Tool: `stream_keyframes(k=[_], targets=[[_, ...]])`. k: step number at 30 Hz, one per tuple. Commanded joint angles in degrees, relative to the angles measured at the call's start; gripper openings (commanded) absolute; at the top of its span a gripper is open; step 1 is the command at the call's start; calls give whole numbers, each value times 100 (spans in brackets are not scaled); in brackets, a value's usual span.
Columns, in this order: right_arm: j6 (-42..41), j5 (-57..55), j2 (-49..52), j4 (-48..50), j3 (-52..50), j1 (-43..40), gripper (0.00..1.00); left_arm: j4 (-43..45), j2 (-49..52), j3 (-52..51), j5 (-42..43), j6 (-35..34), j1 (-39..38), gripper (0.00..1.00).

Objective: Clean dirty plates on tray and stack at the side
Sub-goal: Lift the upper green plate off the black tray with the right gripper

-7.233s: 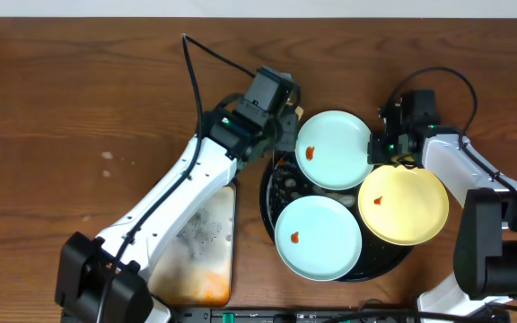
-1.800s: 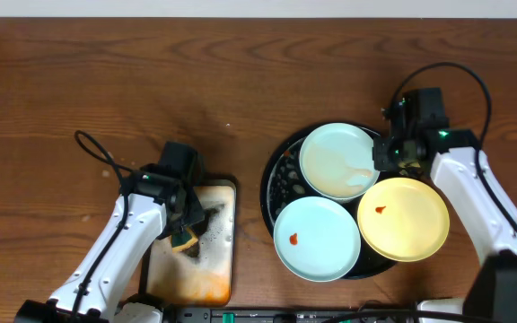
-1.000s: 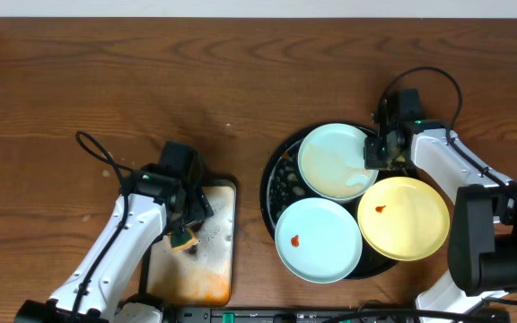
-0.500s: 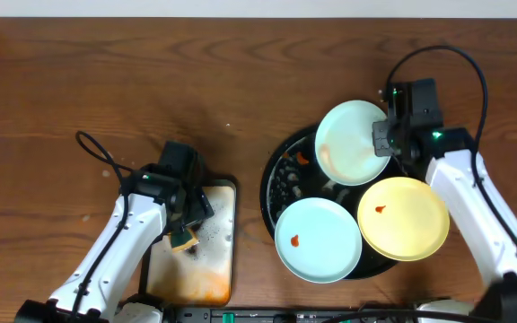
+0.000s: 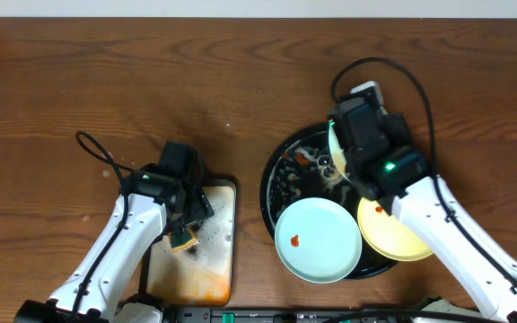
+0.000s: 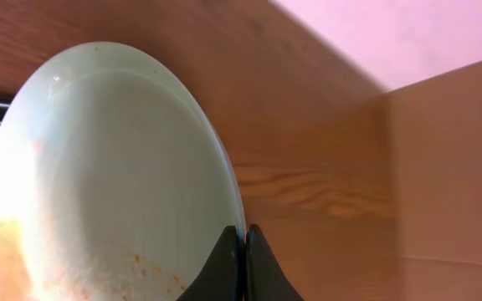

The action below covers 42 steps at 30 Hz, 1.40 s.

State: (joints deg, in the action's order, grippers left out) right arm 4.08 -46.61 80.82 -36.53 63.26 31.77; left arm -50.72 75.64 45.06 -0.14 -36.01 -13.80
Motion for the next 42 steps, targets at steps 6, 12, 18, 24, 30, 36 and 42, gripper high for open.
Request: stream_keyframes(k=[6, 12, 18, 24, 30, 36, 42], targets=[[348, -1729, -98, 20, 81, 863, 1, -15, 28, -4, -31, 15, 24, 90], [352, -1727, -98, 37, 81, 957, 1, -15, 28, -4, -31, 13, 24, 90], [352, -1727, -98, 35, 81, 957, 1, -15, 28, -4, -31, 15, 24, 90], [354, -1727, -98, 35, 81, 957, 1, -15, 28, -4, -31, 15, 24, 90], [376, -1749, -98, 35, 81, 957, 1, -15, 28, -7, -31, 13, 24, 90], [520, -1792, -98, 33, 81, 957, 1, -15, 28, -4, -31, 15, 24, 90], [549, -1794, -98, 35, 81, 957, 1, -15, 28, -4, -31, 15, 24, 90]])
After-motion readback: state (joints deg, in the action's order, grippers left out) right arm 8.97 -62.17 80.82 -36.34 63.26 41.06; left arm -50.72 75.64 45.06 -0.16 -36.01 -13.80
